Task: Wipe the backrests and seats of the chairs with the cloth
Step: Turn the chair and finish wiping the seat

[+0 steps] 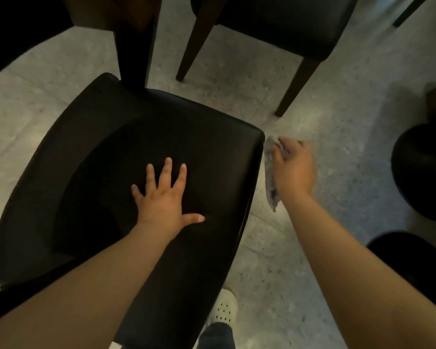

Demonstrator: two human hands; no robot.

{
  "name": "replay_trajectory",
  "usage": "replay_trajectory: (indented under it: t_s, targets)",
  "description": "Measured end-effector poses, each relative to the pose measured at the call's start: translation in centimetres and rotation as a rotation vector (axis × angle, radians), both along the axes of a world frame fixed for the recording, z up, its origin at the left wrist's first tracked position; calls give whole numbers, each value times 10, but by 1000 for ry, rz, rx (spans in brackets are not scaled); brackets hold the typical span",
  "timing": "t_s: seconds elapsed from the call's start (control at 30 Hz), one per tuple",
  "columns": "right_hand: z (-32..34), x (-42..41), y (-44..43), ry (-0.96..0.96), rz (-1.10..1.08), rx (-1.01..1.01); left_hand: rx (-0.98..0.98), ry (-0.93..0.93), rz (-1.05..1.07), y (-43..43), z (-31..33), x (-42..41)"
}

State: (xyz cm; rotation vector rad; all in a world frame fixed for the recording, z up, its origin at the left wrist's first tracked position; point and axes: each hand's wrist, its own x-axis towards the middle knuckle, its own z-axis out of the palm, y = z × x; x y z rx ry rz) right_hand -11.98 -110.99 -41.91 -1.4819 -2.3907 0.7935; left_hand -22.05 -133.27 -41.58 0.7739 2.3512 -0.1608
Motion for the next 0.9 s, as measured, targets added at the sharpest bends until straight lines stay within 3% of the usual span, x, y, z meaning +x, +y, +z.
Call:
replay_trajectory:
  t_s: [0.2, 0.5, 0.67, 0.83, 0.9]
  targets:
    - [-14, -36, 16, -115, 140, -41, -39, -1, -9, 2, -1, 1]
    - [3, 41, -36, -141, 247, -160, -96, -17, -11, 10, 6, 0]
    - [2, -8, -1, -66, 107, -44, -107, -29, 0, 12, 6, 0]
    - [-14, -24, 6, -178, 190, -17, -112, -19, -6, 11, 4, 0]
    - [-13, 0, -18, -122, 213, -24, -113, -18, -6, 11, 4, 1]
